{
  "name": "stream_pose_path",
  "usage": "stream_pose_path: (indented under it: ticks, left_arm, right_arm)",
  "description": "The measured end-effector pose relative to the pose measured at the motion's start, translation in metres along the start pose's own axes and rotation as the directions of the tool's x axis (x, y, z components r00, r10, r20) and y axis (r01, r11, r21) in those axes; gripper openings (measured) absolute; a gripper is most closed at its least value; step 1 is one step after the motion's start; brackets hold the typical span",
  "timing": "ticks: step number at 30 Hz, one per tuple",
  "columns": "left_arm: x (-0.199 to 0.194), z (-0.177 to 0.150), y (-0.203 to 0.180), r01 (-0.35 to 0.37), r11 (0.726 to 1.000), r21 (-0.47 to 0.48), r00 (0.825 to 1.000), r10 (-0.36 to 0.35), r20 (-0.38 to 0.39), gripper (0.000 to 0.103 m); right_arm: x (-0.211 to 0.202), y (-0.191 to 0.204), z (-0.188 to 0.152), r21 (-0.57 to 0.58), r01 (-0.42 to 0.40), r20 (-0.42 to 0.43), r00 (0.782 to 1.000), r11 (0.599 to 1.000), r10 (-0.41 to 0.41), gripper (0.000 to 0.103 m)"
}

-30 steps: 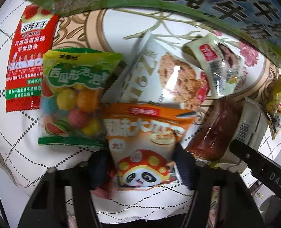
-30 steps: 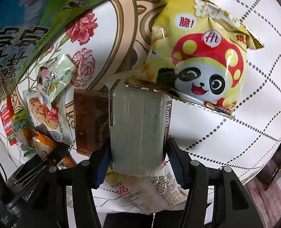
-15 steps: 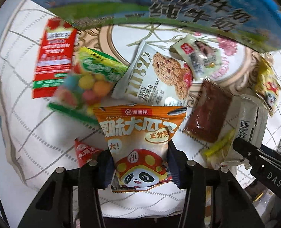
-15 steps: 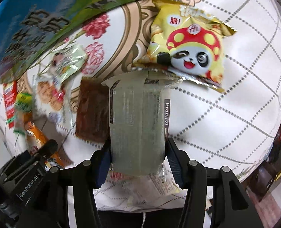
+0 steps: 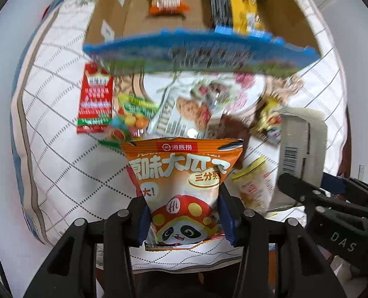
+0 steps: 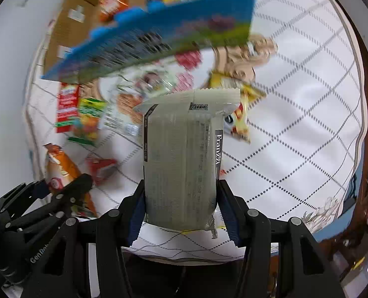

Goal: Organize snacks
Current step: 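Lower both held snacks into the box and open both grippers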

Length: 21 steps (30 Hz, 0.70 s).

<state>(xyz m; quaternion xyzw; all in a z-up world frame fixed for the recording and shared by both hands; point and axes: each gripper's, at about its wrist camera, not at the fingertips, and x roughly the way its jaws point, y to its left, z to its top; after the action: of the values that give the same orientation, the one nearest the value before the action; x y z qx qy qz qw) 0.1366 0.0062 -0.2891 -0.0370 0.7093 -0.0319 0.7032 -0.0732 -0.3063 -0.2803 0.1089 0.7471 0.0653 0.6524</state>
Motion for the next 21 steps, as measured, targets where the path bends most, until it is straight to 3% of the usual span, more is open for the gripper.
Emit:
stream_pose_path:
  ticks: [6, 13, 16, 21]
  left_arm:
    - [-0.044, 0.021, 0.017, 0.055, 0.998, -0.016, 0.994, -0.053, 0.096, 0.043]
    - [-0.07, 0.091, 0.038, 0.096, 0.995, -0.04, 0.982, -0.088, 0.166, 0.043]
    - [-0.071, 0.13, 0.05, 0.101, 0.994, -0.042, 0.982, -0.093, 0.166, 0.044]
    - [-0.037, 0.191, 0.065, 0.108, 0.993, -0.037, 0.993, -0.106, 0.061, 0.044]
  right_arm:
    - [-0.048, -0.001, 0.023, -0.046, -0.044, 0.076, 0.996, 0.998, 0.048, 0.057]
    - [-0.094, 0.013, 0.06, -0.065, -0.122, 0.157, 0.979, 0.99, 0.131, 0.057]
    - [-0.104, 0.023, 0.088, -0.062, -0.137, 0.199, 0.969, 0.989, 0.147, 0.057]
    - [-0.094, 0.049, 0.142, -0.074, -0.136, 0.207, 0.967, 0.988, 0.149, 0.057]
